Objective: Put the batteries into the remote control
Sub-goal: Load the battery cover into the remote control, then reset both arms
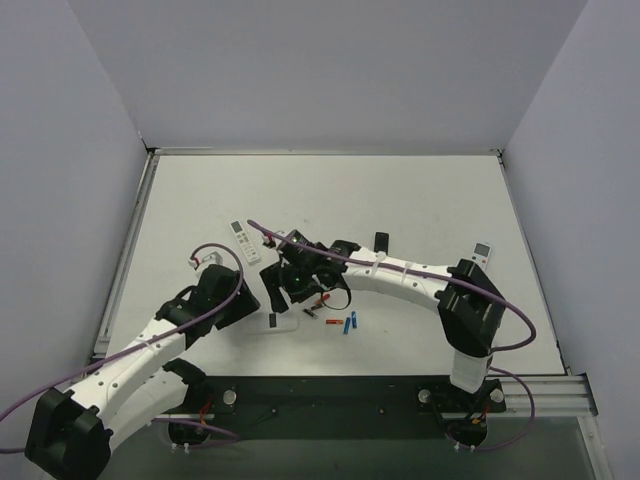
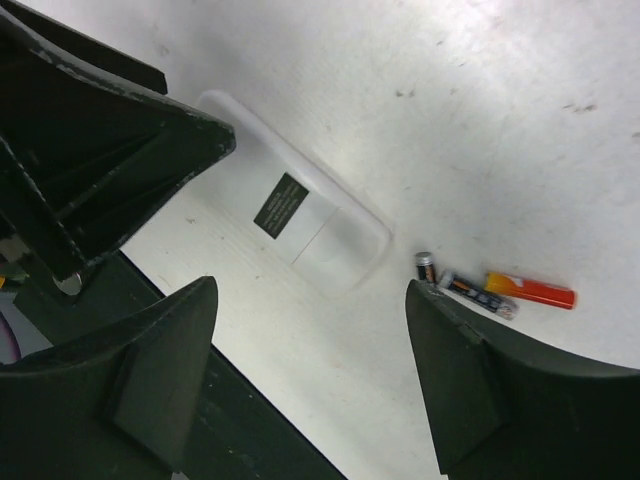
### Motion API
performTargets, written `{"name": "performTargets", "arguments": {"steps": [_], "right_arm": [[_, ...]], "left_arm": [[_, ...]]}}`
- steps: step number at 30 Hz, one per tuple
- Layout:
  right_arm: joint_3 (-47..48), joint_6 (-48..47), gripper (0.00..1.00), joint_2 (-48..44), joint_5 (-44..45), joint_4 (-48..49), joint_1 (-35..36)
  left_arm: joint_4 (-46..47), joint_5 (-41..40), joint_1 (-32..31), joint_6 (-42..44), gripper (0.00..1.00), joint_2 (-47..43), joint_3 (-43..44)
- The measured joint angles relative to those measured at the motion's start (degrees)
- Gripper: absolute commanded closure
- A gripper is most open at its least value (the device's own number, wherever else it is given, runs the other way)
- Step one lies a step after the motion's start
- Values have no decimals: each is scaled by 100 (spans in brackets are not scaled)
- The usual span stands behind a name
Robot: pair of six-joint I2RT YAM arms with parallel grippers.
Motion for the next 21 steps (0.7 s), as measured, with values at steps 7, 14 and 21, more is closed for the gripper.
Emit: {"name": "performTargets", "arguments": {"steps": [7,14,21], "right_arm": [[-442,-162,16,-509,229,173,-566],[-1491,-157,1,-1471,640,162,-1703],[-2518,118,0,-3720,1399,39,-3869]], "left_arm": [[-92,-11,404,326,12,-107,195],[-483,-275,769,846,2,-975,546],[-896,-1128,791,1355,3,-2031,1276]]}}
